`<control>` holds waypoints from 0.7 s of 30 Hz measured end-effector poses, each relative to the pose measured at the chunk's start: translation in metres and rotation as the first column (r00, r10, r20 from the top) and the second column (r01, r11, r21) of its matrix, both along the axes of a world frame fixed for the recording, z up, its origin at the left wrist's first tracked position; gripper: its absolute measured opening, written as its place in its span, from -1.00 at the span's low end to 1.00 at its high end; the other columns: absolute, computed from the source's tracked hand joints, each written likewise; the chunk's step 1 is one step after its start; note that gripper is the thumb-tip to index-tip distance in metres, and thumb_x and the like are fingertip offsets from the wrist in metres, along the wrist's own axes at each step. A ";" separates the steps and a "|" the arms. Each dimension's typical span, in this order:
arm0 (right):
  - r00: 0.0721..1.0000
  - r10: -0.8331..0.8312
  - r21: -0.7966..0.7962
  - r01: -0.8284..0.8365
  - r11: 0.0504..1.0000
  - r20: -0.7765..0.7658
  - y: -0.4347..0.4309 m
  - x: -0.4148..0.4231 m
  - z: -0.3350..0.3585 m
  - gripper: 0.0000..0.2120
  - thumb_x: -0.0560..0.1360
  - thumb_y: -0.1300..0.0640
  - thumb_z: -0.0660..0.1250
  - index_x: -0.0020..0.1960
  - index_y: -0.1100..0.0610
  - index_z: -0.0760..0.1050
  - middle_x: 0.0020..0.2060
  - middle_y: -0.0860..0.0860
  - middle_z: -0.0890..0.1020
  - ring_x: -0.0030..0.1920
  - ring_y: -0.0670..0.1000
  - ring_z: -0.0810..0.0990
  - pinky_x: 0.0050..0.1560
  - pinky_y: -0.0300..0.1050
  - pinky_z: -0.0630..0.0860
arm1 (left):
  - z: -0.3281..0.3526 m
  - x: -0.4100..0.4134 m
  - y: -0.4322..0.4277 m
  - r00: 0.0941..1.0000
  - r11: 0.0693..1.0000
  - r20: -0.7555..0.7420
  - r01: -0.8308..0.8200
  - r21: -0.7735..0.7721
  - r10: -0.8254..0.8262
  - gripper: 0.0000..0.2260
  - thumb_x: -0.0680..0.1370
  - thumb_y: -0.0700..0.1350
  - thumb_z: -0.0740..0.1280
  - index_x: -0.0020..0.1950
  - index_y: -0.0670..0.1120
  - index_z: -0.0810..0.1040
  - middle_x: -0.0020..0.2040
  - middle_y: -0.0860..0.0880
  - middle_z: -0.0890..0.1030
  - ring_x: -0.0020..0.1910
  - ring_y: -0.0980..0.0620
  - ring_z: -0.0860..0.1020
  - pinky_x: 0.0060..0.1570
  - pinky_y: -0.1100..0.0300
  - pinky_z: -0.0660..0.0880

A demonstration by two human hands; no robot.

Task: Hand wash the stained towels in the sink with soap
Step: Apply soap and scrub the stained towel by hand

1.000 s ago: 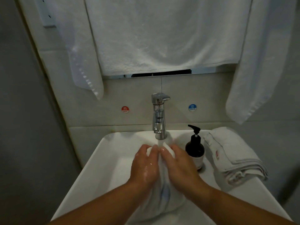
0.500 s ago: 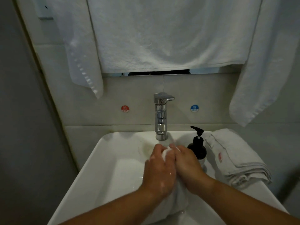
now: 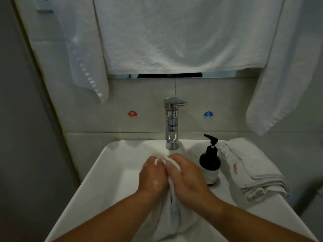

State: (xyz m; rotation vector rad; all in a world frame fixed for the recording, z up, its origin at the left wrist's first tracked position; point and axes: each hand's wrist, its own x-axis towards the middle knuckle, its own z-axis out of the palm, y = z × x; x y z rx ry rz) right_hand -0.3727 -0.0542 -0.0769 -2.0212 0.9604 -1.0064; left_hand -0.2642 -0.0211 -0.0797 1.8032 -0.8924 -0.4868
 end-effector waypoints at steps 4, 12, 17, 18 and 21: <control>0.994 -0.085 0.140 0.094 0.986 -0.068 -0.023 -0.009 -0.007 -0.80 0.66 0.06 0.21 -0.03 0.03 0.58 -0.14 -0.09 0.66 -0.07 -0.06 0.63 -0.05 -0.16 0.53 | 0.003 -0.025 0.013 0.980 0.986 0.125 0.162 -0.048 -0.155 -0.83 0.68 0.03 0.20 0.02 -0.02 0.49 -0.10 0.04 0.60 -0.09 0.05 0.58 -0.13 0.18 0.44; 0.996 -0.091 0.116 0.088 0.989 0.014 -0.021 -0.003 -0.006 -0.83 0.66 0.00 0.23 0.00 0.02 0.55 -0.14 -0.12 0.63 -0.08 -0.18 0.60 -0.06 -0.28 0.49 | -0.001 -0.022 0.013 0.994 0.994 0.002 0.110 0.009 -0.110 -0.77 0.70 0.08 0.15 0.06 -0.05 0.48 -0.05 -0.01 0.60 -0.03 0.01 0.59 0.00 0.19 0.54; 0.997 -0.071 0.256 0.077 0.963 -0.034 -0.009 -0.006 -0.019 -0.73 0.65 -0.13 0.18 0.06 0.03 0.54 -0.04 -0.05 0.65 0.02 -0.04 0.61 0.13 -0.06 0.51 | 0.007 -0.013 0.001 0.991 0.996 0.131 0.050 -0.073 -0.041 -0.83 0.67 -0.04 0.22 -0.02 -0.08 0.52 -0.09 -0.04 0.61 -0.05 -0.06 0.58 -0.10 0.14 0.45; 0.998 -0.048 0.186 0.055 0.981 -0.039 -0.005 -0.004 -0.015 -0.77 0.66 -0.10 0.19 0.04 0.02 0.51 -0.08 -0.07 0.62 -0.01 -0.06 0.59 0.03 -0.19 0.48 | 0.006 -0.006 0.000 0.995 0.999 0.100 0.017 -0.044 -0.012 -0.81 0.68 -0.04 0.20 0.01 -0.10 0.53 -0.04 -0.08 0.62 0.00 -0.11 0.58 -0.02 0.09 0.48; 0.997 -0.075 0.062 0.075 0.995 -0.005 -0.009 -0.002 0.002 -0.86 0.67 -0.01 0.22 -0.01 0.01 0.48 -0.15 -0.11 0.59 -0.10 -0.10 0.57 -0.15 -0.26 0.41 | 0.000 -0.013 0.010 0.996 0.997 0.055 0.064 0.039 -0.066 -0.73 0.71 0.05 0.11 0.14 -0.08 0.51 0.08 -0.07 0.60 0.06 -0.09 0.56 0.06 0.08 0.46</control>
